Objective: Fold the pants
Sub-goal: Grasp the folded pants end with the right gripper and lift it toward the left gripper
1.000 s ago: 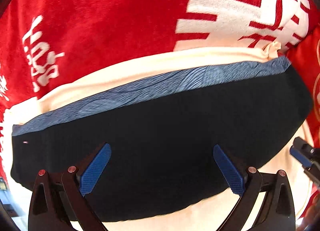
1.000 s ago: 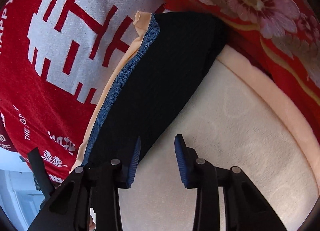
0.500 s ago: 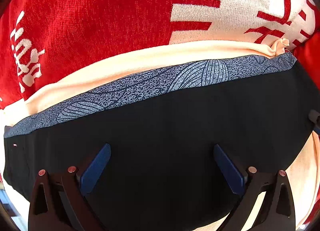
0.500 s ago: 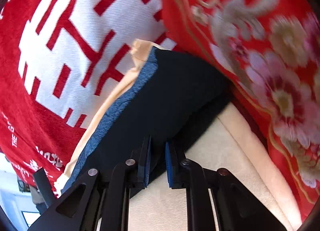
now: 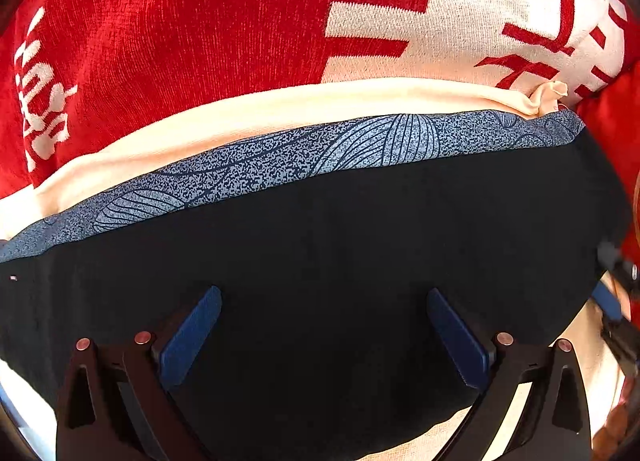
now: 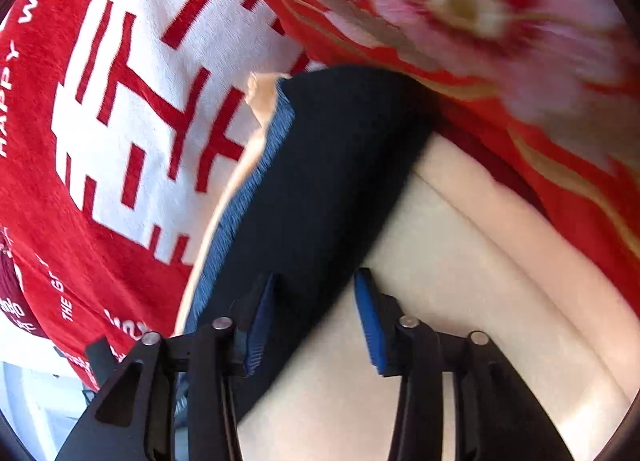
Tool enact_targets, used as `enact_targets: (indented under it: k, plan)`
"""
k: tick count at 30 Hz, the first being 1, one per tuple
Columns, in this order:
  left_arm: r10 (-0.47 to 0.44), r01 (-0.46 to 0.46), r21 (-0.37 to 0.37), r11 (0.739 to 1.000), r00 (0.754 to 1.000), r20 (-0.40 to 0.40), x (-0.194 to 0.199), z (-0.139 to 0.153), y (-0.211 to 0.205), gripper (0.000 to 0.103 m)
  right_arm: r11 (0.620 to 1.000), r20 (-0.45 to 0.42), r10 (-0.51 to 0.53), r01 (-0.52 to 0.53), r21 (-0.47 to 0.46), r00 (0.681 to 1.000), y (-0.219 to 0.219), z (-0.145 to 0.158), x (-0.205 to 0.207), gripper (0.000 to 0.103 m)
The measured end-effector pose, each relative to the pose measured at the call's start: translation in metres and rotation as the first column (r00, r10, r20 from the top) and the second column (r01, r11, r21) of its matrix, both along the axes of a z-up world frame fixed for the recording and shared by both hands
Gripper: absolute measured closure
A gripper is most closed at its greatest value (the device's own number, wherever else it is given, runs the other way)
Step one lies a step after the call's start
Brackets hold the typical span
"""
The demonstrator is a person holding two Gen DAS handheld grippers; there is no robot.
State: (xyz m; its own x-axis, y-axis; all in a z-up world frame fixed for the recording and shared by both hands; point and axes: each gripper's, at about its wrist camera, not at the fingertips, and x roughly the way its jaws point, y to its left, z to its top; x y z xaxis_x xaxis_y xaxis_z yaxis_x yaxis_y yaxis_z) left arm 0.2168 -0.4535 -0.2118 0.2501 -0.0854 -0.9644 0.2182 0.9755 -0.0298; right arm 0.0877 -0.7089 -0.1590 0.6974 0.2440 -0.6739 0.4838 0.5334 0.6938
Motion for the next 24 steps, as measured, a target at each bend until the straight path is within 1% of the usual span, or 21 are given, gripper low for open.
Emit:
enact_targets:
  k: [1,2,4,5,6,7,8,9,10,11,13,14,15,16,17,18,19,20,21,23,24]
  plan:
    - [-0.001,0.001,0.0,1.0,1.0,0.002,-0.001,0.0,-0.001,0.0,1.0,0.019,-0.009,0.009,-0.011,1.0,0.001,0.001,0.003,0.041]
    - [-0.004,0.004,-0.001,1.0,1.0,0.004,-0.001,0.001,-0.002,0.0,1.0,0.027,-0.019,0.019,-0.023,0.999,0.002,0.002,0.01,0.036]
    - [-0.01,0.01,-0.004,1.0,1.0,0.009,-0.001,0.002,-0.005,0.0,1.0,0.008,-0.023,0.023,-0.012,1.0,0.002,0.002,0.022,0.035]
    - [-0.014,0.014,-0.007,1.0,1.0,0.01,-0.008,0.002,-0.008,0.0,1.0,-0.015,-0.024,0.024,0.011,1.0,0.0,0.003,0.028,0.041]
    - [-0.016,0.016,-0.009,1.0,1.0,0.006,-0.013,-0.001,-0.017,0.0,1.0,-0.054,-0.022,0.023,0.021,0.998,-0.002,0.003,0.033,0.053]
    - [-0.015,0.015,-0.01,1.0,1.0,-0.006,-0.011,0.0,-0.014,0.001,0.999,-0.075,-0.008,0.011,0.031,0.997,-0.003,0.005,0.036,0.084]
    - [-0.007,0.007,-0.01,1.0,1.0,-0.016,-0.01,0.003,-0.012,0.014,0.999,-0.064,0.008,-0.006,0.037,0.998,-0.004,0.01,0.036,0.088]
    - [-0.003,0.003,-0.018,1.0,1.0,-0.016,-0.005,0.01,-0.01,0.022,0.999,-0.058,0.036,-0.035,0.015,0.998,-0.002,0.018,0.036,0.088]
    - [-0.01,0.009,-0.032,0.999,1.0,-0.017,-0.005,0.017,-0.008,0.034,0.997,-0.049,0.068,-0.069,-0.02,0.996,0.002,0.028,0.037,0.088]
    - [-0.022,0.021,-0.046,0.999,1.0,-0.016,-0.006,0.023,-0.007,0.039,0.995,-0.04,0.094,-0.095,-0.042,0.995,0.006,0.036,0.037,0.088]
    - [-0.049,0.049,-0.05,0.998,0.999,0.008,-0.01,0.032,-0.007,0.039,0.988,-0.011,0.136,-0.137,-0.068,0.991,0.015,0.053,0.037,0.088]
    - [-0.073,0.074,-0.04,0.996,0.997,0.023,-0.013,0.033,-0.009,0.039,0.986,0.001,0.15,-0.149,-0.076,0.989,0.019,0.06,0.037,0.088]
    - [-0.09,0.091,-0.017,0.996,0.995,0.032,-0.015,0.03,-0.013,0.039,0.983,0.012,0.162,-0.161,-0.085,0.987,0.024,0.067,0.037,0.088]
    - [-0.094,0.094,-0.011,0.996,0.995,0.02,-0.016,0.023,-0.014,0.039,0.98,0.016,0.175,-0.173,-0.096,0.984,0.028,0.07,0.038,0.088]
    - [-0.083,0.083,-0.028,0.996,0.997,0.001,-0.017,0.012,-0.015,0.037,0.976,0.017,0.191,-0.188,-0.111,0.981,0.035,0.075,0.039,0.089]
    - [-0.072,0.075,-0.037,0.997,0.996,0.056,-0.021,0.012,-0.017,0.036,0.971,0.018,0.203,-0.199,-0.136,0.979,0.041,0.08,0.04,0.089]
    - [-0.1,0.101,-0.014,0.995,0.99,0.096,-0.026,0.011,-0.022,0.036,0.967,0.016,0.213,-0.209,-0.149,0.977,0.046,0.084,0.042,0.089]
    - [-0.12,0.121,0.004,0.993,0.986,0.119,-0.029,0.012,-0.026,0.036,0.962,0.015,0.222,-0.217,-0.163,0.975,0.051,0.088,0.043,0.089]
    - [-0.122,0.123,0.003,0.992,0.985,0.122,-0.029,0.013,-0.026,0.036,0.958,0.014,0.233,-0.227,-0.176,0.972,0.056,0.093,0.045,0.089]
    - [-0.101,0.106,-0.039,0.994,0.989,0.104,-0.024,0.014,-0.023,0.036,0.948,0.007,0.254,-0.247,-0.203,0.967,0.066,0.1,0.05,0.089]
    - [-0.106,0.112,-0.045,0.993,0.989,0.104,-0.024,0.014,-0.022,0.036,0.941,0.002,0.266,-0.259,-0.219,0.964,0.072,0.104,0.051,0.089]
